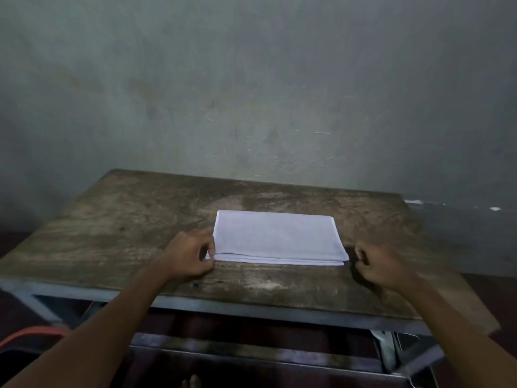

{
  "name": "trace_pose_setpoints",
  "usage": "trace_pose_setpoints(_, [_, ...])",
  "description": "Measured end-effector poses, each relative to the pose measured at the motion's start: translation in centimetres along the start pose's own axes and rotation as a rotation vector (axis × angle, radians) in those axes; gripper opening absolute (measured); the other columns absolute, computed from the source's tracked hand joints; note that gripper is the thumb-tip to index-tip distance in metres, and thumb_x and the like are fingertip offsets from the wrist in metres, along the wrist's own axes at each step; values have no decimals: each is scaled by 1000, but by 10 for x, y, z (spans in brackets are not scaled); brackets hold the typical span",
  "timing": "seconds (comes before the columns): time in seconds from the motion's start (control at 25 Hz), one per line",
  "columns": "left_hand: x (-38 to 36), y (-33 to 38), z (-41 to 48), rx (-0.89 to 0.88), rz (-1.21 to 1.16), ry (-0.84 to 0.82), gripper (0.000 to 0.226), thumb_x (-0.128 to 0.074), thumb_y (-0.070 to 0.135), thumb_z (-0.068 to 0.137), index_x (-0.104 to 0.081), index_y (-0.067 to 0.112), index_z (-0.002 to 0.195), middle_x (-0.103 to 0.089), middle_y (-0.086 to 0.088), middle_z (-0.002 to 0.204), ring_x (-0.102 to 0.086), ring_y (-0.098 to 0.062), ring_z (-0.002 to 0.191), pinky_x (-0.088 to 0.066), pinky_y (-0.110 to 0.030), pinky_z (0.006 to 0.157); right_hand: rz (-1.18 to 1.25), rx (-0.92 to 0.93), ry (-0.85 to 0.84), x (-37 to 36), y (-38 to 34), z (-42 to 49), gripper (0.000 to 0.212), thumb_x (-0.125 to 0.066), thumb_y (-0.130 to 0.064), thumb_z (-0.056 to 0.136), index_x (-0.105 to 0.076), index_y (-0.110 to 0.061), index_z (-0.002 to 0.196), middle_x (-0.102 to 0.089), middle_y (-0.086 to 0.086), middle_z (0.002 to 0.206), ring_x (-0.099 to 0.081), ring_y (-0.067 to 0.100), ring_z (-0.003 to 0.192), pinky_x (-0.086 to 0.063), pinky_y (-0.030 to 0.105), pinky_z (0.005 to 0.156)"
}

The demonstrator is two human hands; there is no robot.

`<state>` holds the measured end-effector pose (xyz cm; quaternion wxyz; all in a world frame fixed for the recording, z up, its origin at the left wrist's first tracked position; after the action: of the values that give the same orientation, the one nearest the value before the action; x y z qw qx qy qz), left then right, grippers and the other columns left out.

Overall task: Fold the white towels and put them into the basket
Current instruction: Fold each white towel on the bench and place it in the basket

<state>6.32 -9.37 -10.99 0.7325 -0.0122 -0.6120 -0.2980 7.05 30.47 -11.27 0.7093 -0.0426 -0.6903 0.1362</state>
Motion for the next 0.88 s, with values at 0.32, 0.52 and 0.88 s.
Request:
trace_pose_setpoints(0.32, [-15, 37, 53, 141, 97, 162, 42, -35, 32, 92, -53, 16, 126, -55, -6, 132, -48, -22, 124, -35, -40, 106, 79, 86, 264, -6, -109, 50, 25, -49, -27, 92, -54, -14, 112, -58, 7, 109, -54, 23, 100, -45, 39, 88])
trace_pose_setpoints(0.52, [-72, 35, 84, 280, 234, -47, 63, -4, 42, 95, -12, 11, 149, -7, -5, 159, -4, -20, 146, -5, -45, 117, -11, 7, -19, -73, -139, 92, 55, -25, -45, 99, -21, -19, 147, -20, 7, 157, -13, 22, 146, -11, 44, 119])
trace_pose_setpoints(0.88, [-74, -8, 56, 379, 241, -129, 64, -11, 46, 97, -3, 10, 150, 0, -5, 159, 4, -18, 146, -1, -50, 117, -85, -121, -113, -71, -55, 81, 67, -11, -55, 96, -1, -19, 151, 8, 3, 160, 9, 16, 147, 4, 42, 119])
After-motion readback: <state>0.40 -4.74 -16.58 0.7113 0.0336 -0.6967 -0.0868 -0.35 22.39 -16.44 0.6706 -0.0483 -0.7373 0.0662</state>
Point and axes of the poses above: each hand's wrist, its own z-axis towards the middle knuckle, its own x-axis out of the back of the hand, y = z × x, the point moved 6 cm from there along z, towards the middle knuckle
